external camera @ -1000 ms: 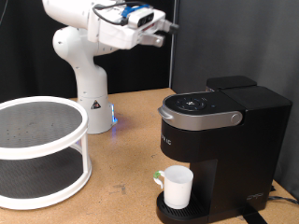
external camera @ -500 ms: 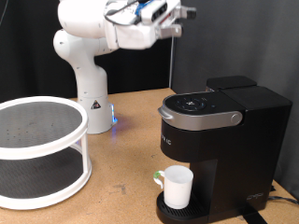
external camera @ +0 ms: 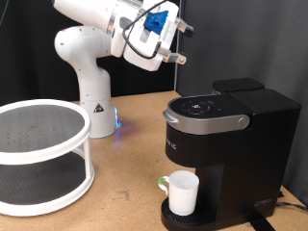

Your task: Make a cup of coffee with the keurig machine

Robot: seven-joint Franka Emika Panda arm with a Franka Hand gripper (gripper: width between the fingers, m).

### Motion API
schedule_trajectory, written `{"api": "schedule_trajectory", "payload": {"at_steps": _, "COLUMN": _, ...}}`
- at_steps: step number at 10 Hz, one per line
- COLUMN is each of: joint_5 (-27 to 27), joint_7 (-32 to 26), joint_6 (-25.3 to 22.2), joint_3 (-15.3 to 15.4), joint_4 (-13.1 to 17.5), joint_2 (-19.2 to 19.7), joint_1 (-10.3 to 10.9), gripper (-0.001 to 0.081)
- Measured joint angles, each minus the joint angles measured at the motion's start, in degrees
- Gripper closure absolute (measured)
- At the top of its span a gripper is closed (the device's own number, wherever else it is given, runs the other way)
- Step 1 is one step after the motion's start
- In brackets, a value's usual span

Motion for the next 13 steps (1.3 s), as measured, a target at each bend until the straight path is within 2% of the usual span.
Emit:
{"api": "schedule_trajectory", "payload": {"at_steps": 1, "joint_5": -3.1, "joint_7": -2.7, "joint_6": 1.7, "joint_3": 0.8, "joint_4": 0.0, "joint_2": 0.0, "joint_1": -0.1, "gripper": 0.0003}}
{"api": "schedule_trajectory", "payload": {"at_steps": 2, "joint_5": -8.3, "joint_7": -3.1, "joint_6": 3.4, "joint_3": 2.6, "joint_4": 0.4, "joint_2": 0.0, "joint_1": -0.2, "gripper": 0.0003}}
{"api": "schedule_trajectory", "payload": {"at_steps": 4, "joint_5": -15.2, "joint_7": -7.0, "joint_6": 8.2, "joint_3": 6.2, "joint_4": 1.2, "joint_2": -0.1, "joint_1": -0.2, "gripper": 0.0003}}
{"api": "schedule_trajectory", "payload": {"at_steps": 5, "joint_5": -18.6, "joint_7": -10.3, "joint_6": 8.5, "joint_3": 6.9, "joint_4": 1.6, "joint_2": -0.2, "joint_1": -0.2, "gripper": 0.0003}}
{"api": "schedule_trajectory", "payload": {"at_steps": 7, "joint_5": -19.1, "joint_7": -14.6, "joint_6": 2.7, "joint_3": 5.0, "joint_4": 3.4, "joint_2": -1.0, "joint_1": 0.4, "gripper": 0.0003}}
{"api": "schedule_trajectory", "payload": {"at_steps": 8, "joint_5": -19.2, "joint_7": -13.4, "joint_6": 3.5, "joint_3": 5.4, "joint_4": 3.2, "joint_2": -0.9, "joint_1": 0.2, "gripper": 0.0003}}
{"api": "schedule_trajectory", "payload": {"at_steps": 9, "joint_5": -21.6, "joint_7": -10.6, "joint_6": 4.6, "joint_3": 6.4, "joint_4": 3.3, "joint_2": -0.7, "joint_1": -0.3, "gripper": 0.0003}}
{"api": "schedule_trajectory", "payload": {"at_steps": 11, "joint_5": -36.4, "joint_7": -0.2, "joint_6": 4.2, "joint_3": 11.1, "joint_4": 5.6, "joint_2": 0.0, "joint_1": -3.7, "gripper": 0.0003}}
{"api": "schedule_trajectory", "payload": {"at_steps": 12, "joint_5": -42.6, "joint_7": 3.0, "joint_6": 3.2, "joint_3": 13.3, "joint_4": 7.6, "joint_2": 0.7, "joint_1": -4.9, "gripper": 0.0003}}
{"api": "schedule_trajectory", "payload": {"at_steps": 13, "joint_5": -45.8, "joint_7": 4.2, "joint_6": 1.8, "joint_3": 14.2, "joint_4": 9.9, "joint_2": 1.9, "joint_1": -5.2, "gripper": 0.0003}}
